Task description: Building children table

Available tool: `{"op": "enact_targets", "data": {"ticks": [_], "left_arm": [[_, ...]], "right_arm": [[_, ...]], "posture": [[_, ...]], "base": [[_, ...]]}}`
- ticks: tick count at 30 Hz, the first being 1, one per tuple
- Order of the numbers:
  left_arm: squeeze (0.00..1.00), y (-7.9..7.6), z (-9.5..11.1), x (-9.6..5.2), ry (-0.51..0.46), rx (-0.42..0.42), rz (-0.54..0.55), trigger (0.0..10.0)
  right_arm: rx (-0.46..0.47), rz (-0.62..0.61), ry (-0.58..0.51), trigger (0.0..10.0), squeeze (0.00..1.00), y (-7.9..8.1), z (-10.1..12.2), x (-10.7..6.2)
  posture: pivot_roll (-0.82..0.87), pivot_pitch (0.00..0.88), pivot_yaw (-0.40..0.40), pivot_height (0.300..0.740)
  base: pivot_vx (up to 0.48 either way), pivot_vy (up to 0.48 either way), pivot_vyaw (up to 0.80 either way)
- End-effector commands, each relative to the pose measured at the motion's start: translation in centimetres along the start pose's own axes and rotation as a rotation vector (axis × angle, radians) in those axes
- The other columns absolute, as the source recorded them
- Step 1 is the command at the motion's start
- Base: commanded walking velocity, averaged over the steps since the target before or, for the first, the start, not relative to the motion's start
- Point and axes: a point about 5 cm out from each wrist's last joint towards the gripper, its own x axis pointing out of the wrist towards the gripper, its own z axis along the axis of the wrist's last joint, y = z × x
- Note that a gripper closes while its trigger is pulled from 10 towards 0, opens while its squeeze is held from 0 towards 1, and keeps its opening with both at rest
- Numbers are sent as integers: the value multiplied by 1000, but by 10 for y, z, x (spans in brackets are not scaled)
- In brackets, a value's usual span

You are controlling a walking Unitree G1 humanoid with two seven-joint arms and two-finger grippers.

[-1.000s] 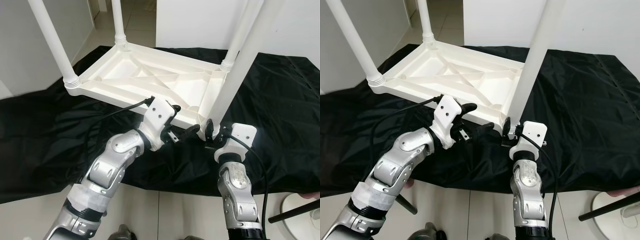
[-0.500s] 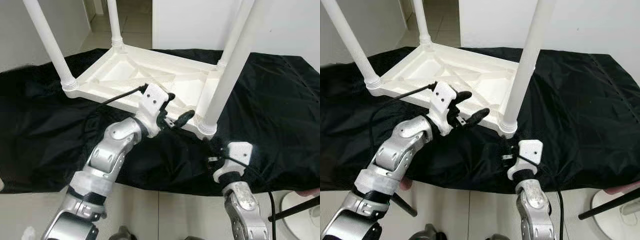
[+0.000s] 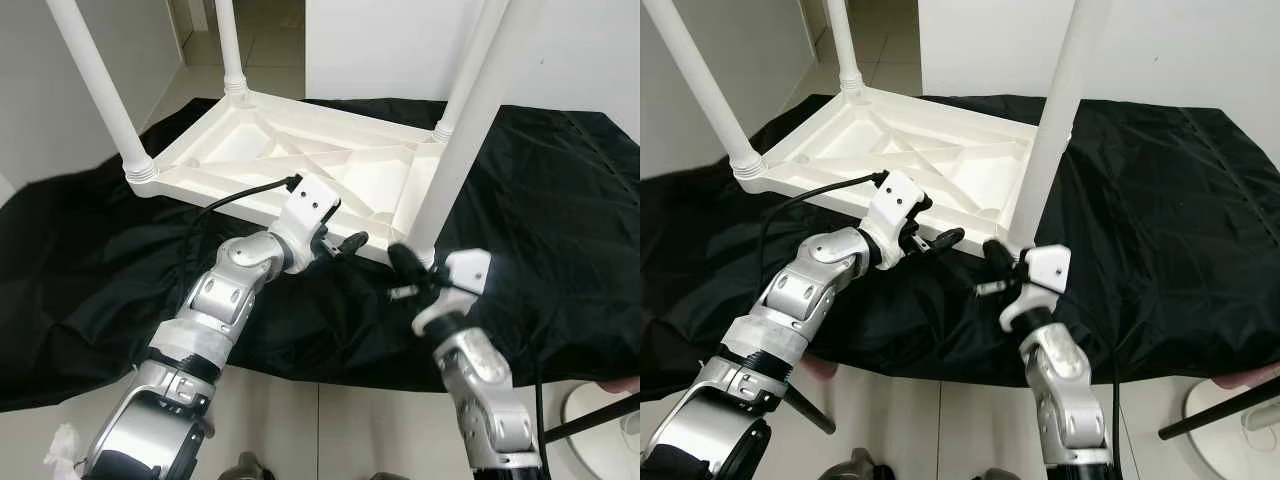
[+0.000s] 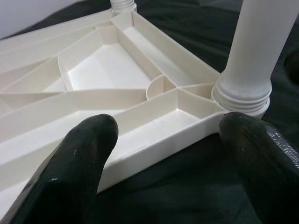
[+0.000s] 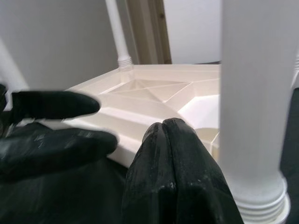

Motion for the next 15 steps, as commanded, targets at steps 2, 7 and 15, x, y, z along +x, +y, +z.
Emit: {"op": "enact_targets", "data": {"ticks": [2,7,15], "left_arm": [[0,19,2,1,8,16,290,10000],[0,28,11,1,-36,8,333,10000],[0,47,24,-3,-75,11,408,10000]], "right_arm": [[19,-29,-6,10000,0,-9,-2,9],[26,-40,-21,10000,0,-16,-1,18],[31,-73,-33,10000,0,-29,1,39]], "posture": [[-52,0,48,740],[-38,0,47,740],[-5,0,36,740]], "base": [[0,0,0],[0,0,0],[0,0,0]]}}
